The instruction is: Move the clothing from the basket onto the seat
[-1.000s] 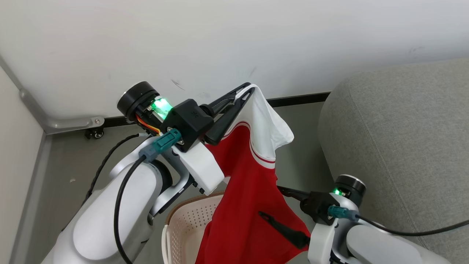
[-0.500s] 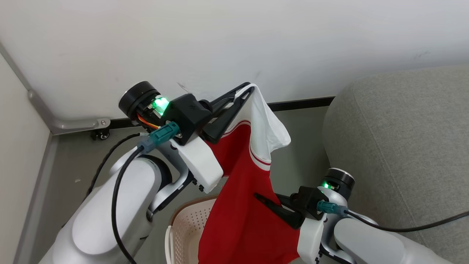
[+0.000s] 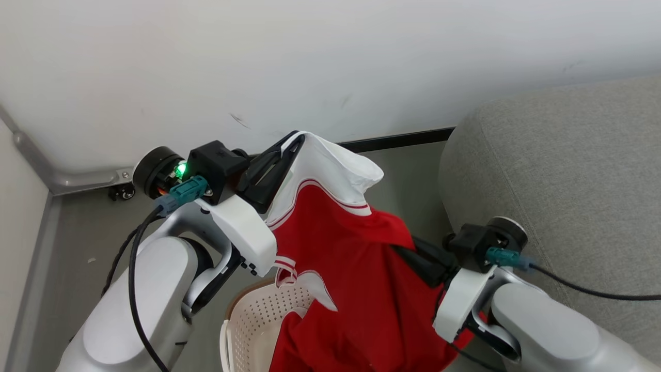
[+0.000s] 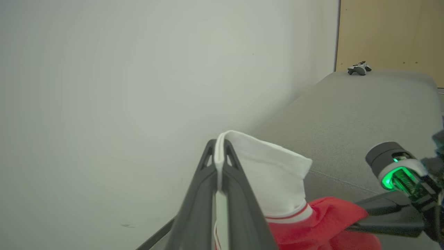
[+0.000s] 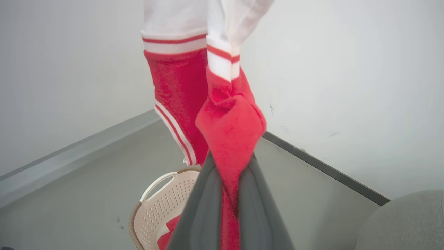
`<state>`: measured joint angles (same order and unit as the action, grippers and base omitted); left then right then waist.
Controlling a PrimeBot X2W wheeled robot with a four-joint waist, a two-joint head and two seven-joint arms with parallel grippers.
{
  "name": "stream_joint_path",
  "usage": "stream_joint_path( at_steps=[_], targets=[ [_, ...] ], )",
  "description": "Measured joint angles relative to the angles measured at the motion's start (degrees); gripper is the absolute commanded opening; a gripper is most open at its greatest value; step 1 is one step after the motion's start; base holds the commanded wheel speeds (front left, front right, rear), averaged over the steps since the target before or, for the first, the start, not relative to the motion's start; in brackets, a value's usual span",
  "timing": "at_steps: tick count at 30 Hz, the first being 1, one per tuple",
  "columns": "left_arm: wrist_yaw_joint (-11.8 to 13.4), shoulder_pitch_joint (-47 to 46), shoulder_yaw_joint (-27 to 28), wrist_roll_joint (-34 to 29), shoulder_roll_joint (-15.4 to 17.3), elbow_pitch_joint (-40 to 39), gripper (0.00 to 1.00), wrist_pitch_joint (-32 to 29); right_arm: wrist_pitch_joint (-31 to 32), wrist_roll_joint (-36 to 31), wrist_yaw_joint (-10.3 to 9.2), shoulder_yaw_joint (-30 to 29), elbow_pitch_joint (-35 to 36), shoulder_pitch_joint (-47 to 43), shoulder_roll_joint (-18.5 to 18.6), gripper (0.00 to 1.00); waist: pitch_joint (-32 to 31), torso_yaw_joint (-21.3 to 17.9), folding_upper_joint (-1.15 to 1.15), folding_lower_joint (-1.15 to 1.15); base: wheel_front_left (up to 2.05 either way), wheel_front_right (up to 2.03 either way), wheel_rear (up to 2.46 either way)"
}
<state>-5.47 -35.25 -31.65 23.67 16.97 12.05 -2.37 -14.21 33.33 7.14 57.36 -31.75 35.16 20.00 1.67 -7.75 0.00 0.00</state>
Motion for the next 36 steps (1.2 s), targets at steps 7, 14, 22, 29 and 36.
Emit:
stream_joint_path(
  at_steps=[7,14,22,29,36],
  targets=[
    [0.94,2.97,0.57,1.12,-1.04,1.1,0.0,2.37,-0.07,2.35,0.0,-9.07,4.8,-1.2,0.36,0.0,0.62,-1.77,0.0,0.0,0.0,0.0,0.0],
    [1.38,5.14,1.13,3.1,-2.68,1.94,0.0,4.53,-0.08,2.56,0.0,-13.63,8.34,-2.45,0.63,0.0,1.28,-3.0,0.0,0.0,0.0,0.0,0.0],
    [1.33,6.58,1.04,4.45,-3.38,2.38,0.18,6.57,-0.08,2.57,0.0,-17.86,10.35,-3.19,0.9,0.0,1.72,-3.38,0.0,0.0,0.0,0.0,0.0],
    [0.54,7.15,0.47,4.98,-3.61,2.91,1.0,8.06,-0.08,2.56,0.0,-21.16,11.87,-3.82,0.93,0.0,1.87,-3.06,0.0,0.0,0.0,0.0,0.0],
    [-0.16,9.12,-0.29,6.09,-3.6,3.76,1.0,9.07,-0.08,2.44,0.0,-24.68,13.12,-5.15,1.47,0.0,1.85,-3.03,0.0,0.0,0.0,0.0,0.0]
  ],
)
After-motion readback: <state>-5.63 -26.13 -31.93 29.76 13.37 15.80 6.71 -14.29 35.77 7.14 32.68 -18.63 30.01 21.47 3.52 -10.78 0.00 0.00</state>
